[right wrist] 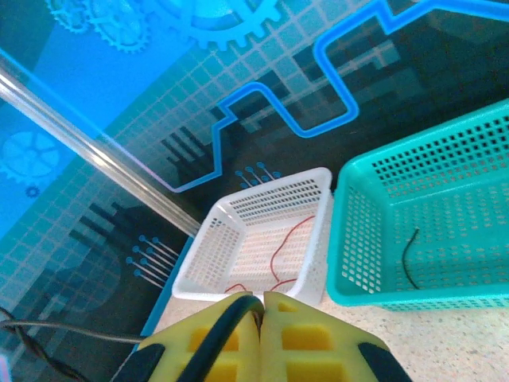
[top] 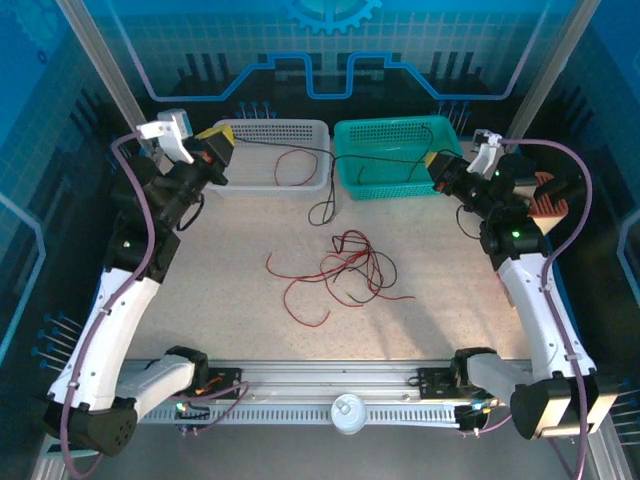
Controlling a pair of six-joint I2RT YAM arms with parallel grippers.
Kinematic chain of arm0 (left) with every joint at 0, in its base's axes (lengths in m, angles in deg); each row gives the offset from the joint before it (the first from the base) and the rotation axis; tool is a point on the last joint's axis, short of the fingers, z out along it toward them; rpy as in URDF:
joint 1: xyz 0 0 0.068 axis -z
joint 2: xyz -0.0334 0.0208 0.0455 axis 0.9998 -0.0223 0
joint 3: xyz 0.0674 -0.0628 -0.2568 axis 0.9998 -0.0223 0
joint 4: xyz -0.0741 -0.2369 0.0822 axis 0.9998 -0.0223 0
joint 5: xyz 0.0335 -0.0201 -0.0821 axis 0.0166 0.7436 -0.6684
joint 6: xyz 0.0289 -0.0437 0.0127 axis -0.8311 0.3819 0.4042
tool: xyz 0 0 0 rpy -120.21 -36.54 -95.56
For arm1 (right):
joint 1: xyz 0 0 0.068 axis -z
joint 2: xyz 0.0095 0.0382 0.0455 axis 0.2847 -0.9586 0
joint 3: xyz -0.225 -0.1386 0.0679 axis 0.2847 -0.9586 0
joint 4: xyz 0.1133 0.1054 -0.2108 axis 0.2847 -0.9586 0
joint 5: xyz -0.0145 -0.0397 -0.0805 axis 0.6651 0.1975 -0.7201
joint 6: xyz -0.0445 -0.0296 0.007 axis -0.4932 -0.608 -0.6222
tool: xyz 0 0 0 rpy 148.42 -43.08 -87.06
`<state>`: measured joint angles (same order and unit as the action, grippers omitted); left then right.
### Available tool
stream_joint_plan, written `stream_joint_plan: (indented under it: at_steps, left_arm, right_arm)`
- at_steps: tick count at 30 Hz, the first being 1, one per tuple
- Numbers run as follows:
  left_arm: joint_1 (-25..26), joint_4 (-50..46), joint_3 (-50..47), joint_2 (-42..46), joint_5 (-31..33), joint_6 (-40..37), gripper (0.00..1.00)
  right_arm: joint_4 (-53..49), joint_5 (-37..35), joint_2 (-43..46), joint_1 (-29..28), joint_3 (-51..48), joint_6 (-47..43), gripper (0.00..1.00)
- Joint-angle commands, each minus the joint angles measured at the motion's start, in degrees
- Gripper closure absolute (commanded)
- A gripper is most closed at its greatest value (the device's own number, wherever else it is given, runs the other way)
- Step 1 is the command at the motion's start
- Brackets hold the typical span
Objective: Untangle the cables
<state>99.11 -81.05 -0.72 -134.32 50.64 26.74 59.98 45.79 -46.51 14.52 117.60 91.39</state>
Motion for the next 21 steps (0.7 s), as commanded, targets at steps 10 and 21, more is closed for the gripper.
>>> stream_joint_plan:
  at_steps: [10,21]
  left_arm:
    - [-8.19,0.47,-1.79,3.07,4.07,-0.02,1.0]
    - [-12.07,1.25,-0.28,3.32,4.67,0.39,1.0]
  right_arm:
    - [-7.15,-7.73,3.59,8.41,-5.42,1.3,1.0]
    - [-9.04,-6.97,6.71,14.46,-7.59,1.04,1.0]
